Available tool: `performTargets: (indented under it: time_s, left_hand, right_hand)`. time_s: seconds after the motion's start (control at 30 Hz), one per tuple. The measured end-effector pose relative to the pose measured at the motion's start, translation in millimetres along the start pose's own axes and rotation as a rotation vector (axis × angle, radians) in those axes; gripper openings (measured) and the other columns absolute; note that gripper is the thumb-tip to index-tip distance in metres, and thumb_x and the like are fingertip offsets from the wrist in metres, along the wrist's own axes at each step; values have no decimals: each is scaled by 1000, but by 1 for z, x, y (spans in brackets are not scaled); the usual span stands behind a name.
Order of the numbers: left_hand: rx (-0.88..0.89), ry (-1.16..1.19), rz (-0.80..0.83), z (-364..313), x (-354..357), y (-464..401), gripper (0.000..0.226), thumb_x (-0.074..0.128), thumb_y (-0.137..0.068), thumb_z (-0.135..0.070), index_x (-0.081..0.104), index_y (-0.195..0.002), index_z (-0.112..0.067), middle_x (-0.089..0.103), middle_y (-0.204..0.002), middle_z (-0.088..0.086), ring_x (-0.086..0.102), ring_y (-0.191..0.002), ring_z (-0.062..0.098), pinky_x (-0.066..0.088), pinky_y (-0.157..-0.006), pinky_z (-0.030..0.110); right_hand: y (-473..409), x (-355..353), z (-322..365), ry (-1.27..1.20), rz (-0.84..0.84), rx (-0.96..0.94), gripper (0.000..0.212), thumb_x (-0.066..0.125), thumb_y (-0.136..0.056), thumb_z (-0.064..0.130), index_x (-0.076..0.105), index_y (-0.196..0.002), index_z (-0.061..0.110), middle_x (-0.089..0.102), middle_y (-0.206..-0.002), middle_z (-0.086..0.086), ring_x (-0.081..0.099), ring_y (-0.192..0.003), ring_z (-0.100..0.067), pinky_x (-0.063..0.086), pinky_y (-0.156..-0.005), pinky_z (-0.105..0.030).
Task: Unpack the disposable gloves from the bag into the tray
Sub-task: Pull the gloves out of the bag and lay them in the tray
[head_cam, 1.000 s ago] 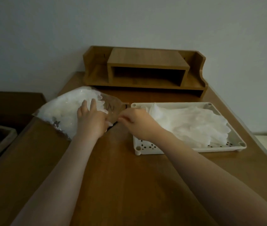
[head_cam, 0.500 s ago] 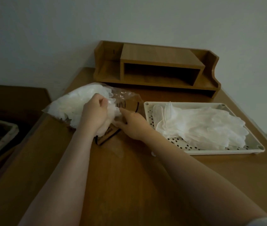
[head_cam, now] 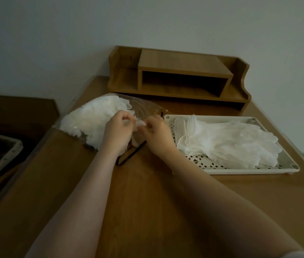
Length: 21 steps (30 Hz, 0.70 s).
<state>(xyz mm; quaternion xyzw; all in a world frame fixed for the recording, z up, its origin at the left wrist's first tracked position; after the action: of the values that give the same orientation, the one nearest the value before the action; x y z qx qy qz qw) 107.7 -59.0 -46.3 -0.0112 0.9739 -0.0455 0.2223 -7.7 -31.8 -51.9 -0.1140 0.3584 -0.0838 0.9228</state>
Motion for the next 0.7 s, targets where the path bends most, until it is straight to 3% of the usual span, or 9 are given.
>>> performTargets:
  time_s: [0.07,0.17,0.33,0.43,0.57,0.63,0.7]
  left_hand:
    - [38,-135,16,0,3,1,13,47,-97,-26,57,-103,-19,58,-108,-3,52,-93,10,40,-69,18]
    - [87,-286,-1,1,6,-1,22,45,-98,-26,59,-112,-16,61,-113,2,55,-102,18,43,-86,31]
    - [100,-430,-1,4,10,0,19,47,-97,-22,60,-111,-18,60,-115,2,54,-105,23,41,-97,45]
    - [214,-449,-24,3,12,2,17,51,-95,-16,59,-110,-18,60,-115,2,54,-107,21,40,-99,40]
    - [477,-149,50,-18,11,16,21,52,-93,-8,56,-112,-17,55,-122,-4,44,-113,1,31,-93,6]
    - [584,-82,126,-29,14,24,11,55,-93,-17,58,-103,-20,53,-122,-6,44,-115,1,34,-99,14]
    - [589,-232,224,-33,20,27,25,63,-86,-37,61,-105,-21,47,-127,-12,38,-121,3,28,-103,26]
  right_hand:
    - [4,-11,6,-95,-39,-24,15,52,-95,19,51,-82,12,49,-81,0,46,-70,-9,34,-60,-21]
    - [11,-28,11,-294,-93,-7,18,49,-97,17,48,-79,19,51,-72,4,45,-58,1,38,-55,-13]
    - [17,-52,10,-498,-224,75,15,46,-98,16,49,-84,17,56,-69,4,55,-60,-9,49,-59,-25]
    - [19,-58,6,-584,-259,116,13,44,-99,15,48,-87,13,55,-67,-1,52,-53,-13,45,-51,-25]
    - [21,-65,-3,-842,-297,300,18,34,-103,22,47,-99,10,62,-80,-10,55,-51,-14,48,-51,-25]
    - [22,-68,-9,-828,-259,354,21,31,-104,25,46,-98,10,61,-73,-6,55,-52,-13,48,-51,-24]
    - [25,-70,-14,-780,-246,363,22,33,-103,24,47,-95,10,57,-62,1,53,-52,-11,47,-51,-22]
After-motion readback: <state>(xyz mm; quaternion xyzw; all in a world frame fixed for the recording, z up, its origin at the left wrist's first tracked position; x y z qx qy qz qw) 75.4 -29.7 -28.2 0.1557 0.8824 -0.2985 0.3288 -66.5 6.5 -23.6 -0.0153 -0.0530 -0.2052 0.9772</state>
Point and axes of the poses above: each hand's wrist, its own y-axis away from the middle knuckle, its own x-axis out of the palm, z = x × y, the point moved 1 cm from there along -y, towards the middle knuckle
